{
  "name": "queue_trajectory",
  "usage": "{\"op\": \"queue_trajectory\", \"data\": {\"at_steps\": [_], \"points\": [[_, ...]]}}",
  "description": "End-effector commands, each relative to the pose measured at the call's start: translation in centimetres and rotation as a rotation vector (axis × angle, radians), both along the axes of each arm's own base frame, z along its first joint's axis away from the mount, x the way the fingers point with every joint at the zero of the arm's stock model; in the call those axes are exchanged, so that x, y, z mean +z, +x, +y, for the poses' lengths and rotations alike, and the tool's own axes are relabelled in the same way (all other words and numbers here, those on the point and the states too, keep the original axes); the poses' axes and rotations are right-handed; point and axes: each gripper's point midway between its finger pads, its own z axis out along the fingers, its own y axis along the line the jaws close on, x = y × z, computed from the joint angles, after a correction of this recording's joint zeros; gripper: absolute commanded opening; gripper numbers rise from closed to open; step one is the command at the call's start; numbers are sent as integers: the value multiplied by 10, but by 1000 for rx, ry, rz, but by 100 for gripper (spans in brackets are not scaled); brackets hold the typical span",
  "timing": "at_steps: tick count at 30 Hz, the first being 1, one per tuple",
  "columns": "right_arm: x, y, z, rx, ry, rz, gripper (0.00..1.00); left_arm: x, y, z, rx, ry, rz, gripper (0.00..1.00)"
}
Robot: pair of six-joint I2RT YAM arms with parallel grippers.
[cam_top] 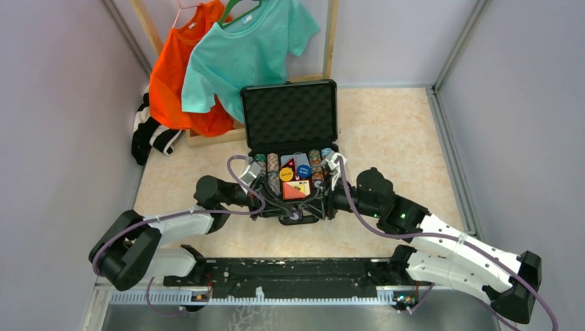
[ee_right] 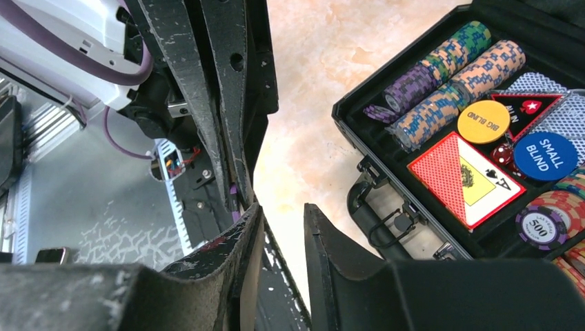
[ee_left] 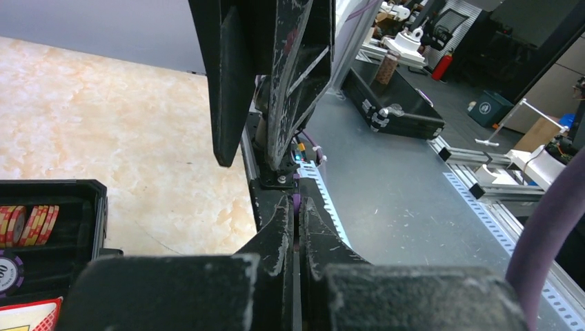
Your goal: Pack up texas hold em set
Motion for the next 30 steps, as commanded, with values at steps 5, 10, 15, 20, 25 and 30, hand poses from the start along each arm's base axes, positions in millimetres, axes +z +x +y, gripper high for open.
{"op": "queue_trajectory", "data": {"at_steps": [5, 10, 15, 20, 25, 30], "points": [[33, 2, 8, 25, 84, -57, 32, 6, 0, -3, -24, -26, -42, 0], [34, 0, 5, 22, 86, -59, 34, 6, 3, -5, -24, -26, -40, 0], [26, -4, 7, 47, 83, -42, 34, 11, 2, -5, -27, -40, -45, 0], [16, -6, 10, 61, 77, -22, 34, 14, 2, -5, -29, -46, -53, 1], [14, -7, 12, 76, 79, -16, 35, 15, 2, -6, -34, -46, -57, 1], [10, -8, 13, 82, 75, -10, 36, 16, 2, -6, -36, -50, -58, 2]]}}
